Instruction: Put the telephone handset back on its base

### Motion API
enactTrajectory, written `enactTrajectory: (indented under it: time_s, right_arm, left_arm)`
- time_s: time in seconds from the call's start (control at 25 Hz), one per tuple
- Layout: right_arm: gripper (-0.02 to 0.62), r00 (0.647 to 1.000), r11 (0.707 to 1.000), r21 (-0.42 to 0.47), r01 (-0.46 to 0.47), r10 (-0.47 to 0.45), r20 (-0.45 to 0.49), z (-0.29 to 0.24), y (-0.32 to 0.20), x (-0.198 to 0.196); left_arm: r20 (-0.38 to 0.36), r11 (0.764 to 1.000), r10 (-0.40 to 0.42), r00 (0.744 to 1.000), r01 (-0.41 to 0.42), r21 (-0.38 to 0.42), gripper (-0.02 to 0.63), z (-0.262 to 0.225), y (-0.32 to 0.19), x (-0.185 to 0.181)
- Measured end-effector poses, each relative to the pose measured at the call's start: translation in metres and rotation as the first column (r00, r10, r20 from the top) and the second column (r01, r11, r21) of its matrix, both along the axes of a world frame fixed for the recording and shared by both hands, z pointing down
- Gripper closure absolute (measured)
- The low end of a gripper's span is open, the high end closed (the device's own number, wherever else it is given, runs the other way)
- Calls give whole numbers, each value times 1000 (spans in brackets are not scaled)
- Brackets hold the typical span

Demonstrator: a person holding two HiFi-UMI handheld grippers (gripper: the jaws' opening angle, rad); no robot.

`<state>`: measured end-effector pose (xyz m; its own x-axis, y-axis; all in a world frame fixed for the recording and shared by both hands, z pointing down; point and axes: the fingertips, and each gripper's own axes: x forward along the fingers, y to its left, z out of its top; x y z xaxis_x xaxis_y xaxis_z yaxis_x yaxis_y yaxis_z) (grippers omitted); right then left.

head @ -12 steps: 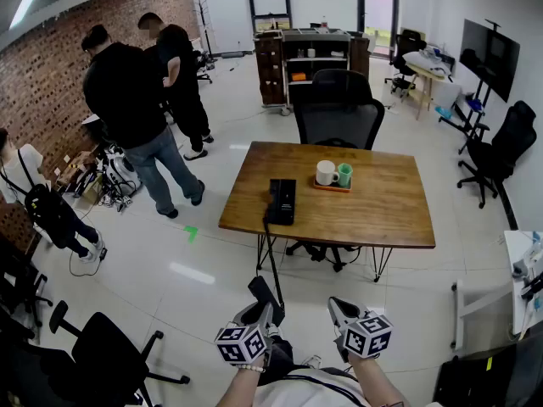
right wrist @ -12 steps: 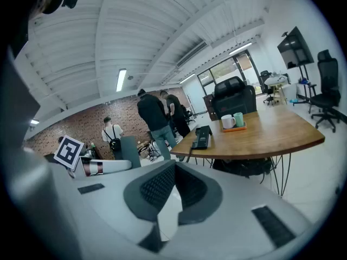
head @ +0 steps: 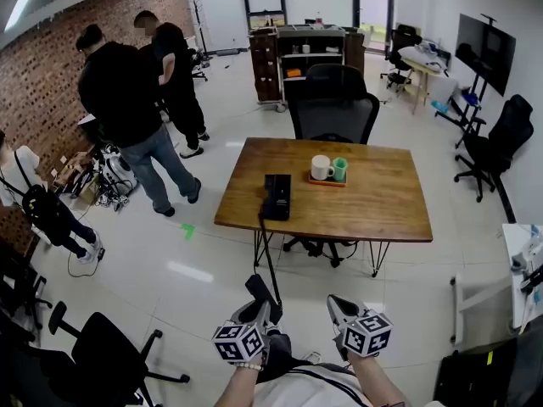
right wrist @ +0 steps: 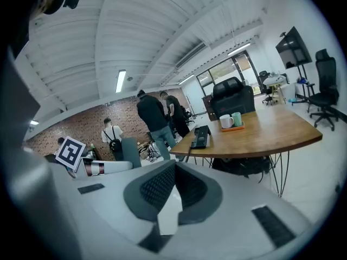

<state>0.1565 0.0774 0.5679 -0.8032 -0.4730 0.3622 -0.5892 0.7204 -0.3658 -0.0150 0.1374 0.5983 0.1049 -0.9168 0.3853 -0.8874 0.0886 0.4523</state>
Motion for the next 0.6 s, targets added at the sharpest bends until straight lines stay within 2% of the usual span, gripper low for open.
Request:
enactTrajectory:
  time_s: [0.32,0.6]
  right_arm:
    - [594,1000,1000,0,-1,1,-22,5,-22,2]
    - [594,1000,1000,7,-10,10,-29,6,-65,-15]
  left_arm:
    - [-18,1000,-23,1000,23,13,531,3,-26,-11]
    - [-46,1000,8,999,-7,6,531,12,-71,-30]
